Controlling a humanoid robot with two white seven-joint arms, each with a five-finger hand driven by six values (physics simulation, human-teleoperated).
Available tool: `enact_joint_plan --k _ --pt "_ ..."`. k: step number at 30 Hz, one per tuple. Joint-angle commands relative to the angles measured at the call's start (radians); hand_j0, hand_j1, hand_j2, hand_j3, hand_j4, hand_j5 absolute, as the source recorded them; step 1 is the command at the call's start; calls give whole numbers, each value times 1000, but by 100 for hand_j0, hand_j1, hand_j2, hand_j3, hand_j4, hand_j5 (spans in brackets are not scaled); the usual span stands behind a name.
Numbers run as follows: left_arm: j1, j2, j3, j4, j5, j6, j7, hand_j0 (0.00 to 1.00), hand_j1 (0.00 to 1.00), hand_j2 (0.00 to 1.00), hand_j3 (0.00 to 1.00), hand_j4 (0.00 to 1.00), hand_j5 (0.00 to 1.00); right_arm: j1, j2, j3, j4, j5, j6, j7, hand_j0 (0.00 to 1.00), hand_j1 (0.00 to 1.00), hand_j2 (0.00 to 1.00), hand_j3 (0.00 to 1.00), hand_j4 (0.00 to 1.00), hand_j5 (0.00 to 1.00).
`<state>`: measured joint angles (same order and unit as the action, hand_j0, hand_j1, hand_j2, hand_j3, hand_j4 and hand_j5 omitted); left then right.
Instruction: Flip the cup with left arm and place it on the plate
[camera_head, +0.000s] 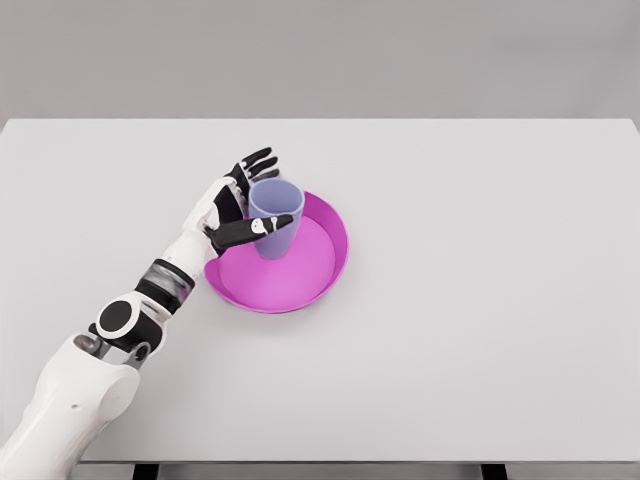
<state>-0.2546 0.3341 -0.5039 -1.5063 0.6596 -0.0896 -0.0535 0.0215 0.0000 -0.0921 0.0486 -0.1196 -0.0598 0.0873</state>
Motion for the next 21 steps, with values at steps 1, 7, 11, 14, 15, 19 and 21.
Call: enact_joint_plan --k 1,7,11,14,15,19,21 --pt "0 0 1 -3 2 -1 0 100 100 100 100 100 100 0 0 0 0 0 0 0 100 100 100 100 100 100" --pt "9 11 8 -14 -2 -2 0 100 100 100 100 100 100 0 0 0 0 0 0 0 100 100 100 100 100 100" --pt "9 22 12 -32 -25 -39 -2 100 100 100 100 100 100 0 0 0 0 0 0 0 100 100 100 100 100 100" --pt "9 20 12 -34 -26 -44 -2 100 100 100 100 100 100 0 0 0 0 0 0 0 100 100 100 100 100 100" --pt "9 22 12 -34 -26 -45 0 100 100 100 100 100 100 0 0 0 0 0 0 0 100 100 100 100 100 100" --pt "8 26 12 -49 -34 -45 -2 100 100 100 100 100 100 0 0 0 0 0 0 0 100 100 100 100 100 100" --pt "8 37 12 -49 -52 -45 0 100 100 100 100 100 100 0 0 0 0 0 0 0 100 100 100 100 100 100"
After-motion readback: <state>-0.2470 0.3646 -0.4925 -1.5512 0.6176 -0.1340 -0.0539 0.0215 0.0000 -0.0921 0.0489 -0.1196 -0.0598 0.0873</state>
